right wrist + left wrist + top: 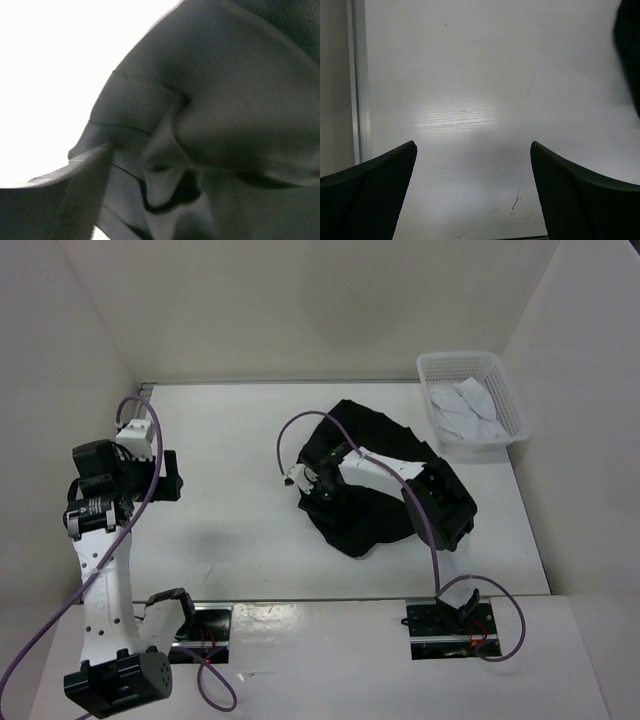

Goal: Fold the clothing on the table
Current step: Move the skirt to the center of the board

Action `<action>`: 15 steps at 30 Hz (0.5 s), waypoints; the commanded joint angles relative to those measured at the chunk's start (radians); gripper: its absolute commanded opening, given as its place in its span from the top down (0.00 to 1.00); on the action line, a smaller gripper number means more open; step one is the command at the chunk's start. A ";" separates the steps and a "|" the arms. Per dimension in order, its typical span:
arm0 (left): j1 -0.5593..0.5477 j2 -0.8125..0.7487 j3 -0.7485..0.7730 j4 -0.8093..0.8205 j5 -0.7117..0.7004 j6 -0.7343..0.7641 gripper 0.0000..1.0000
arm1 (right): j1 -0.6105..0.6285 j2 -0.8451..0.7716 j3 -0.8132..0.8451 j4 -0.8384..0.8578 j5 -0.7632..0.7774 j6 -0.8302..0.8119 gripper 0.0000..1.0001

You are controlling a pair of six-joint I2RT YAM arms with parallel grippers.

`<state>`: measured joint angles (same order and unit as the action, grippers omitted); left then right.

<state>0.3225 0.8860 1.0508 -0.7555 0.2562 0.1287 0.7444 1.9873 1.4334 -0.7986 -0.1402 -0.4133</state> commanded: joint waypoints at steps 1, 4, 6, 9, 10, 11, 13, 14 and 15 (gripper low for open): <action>0.018 -0.024 -0.006 0.016 0.002 0.005 0.00 | 0.076 0.042 0.053 0.047 0.054 0.030 0.45; 0.018 -0.033 -0.006 0.016 0.002 -0.004 0.00 | 0.105 0.088 0.108 0.033 0.054 0.039 0.96; 0.018 -0.033 -0.006 0.025 0.002 -0.004 0.00 | 0.136 0.107 0.195 -0.022 0.036 0.039 1.00; 0.027 -0.033 -0.006 0.025 -0.008 -0.004 0.00 | 0.168 0.120 0.410 -0.153 -0.099 -0.007 1.00; 0.039 -0.033 -0.006 0.025 -0.008 -0.004 0.00 | 0.168 0.120 0.477 -0.184 -0.196 -0.007 1.00; 0.049 -0.033 -0.006 0.025 0.001 -0.004 0.00 | 0.168 0.120 0.633 -0.224 -0.241 -0.018 1.00; 0.058 -0.033 -0.006 0.025 0.002 -0.004 0.00 | 0.158 0.120 0.802 -0.358 -0.353 -0.059 1.00; 0.058 -0.033 -0.006 0.025 0.002 -0.004 0.00 | 0.144 0.120 0.961 -0.393 -0.373 -0.059 1.00; 0.058 -0.024 -0.006 0.016 0.011 -0.004 0.00 | 0.110 0.120 1.034 -0.424 -0.374 -0.071 1.00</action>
<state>0.3706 0.8661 1.0470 -0.7551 0.2523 0.1280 0.9051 2.1704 2.2013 -1.0710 -0.3473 -0.4343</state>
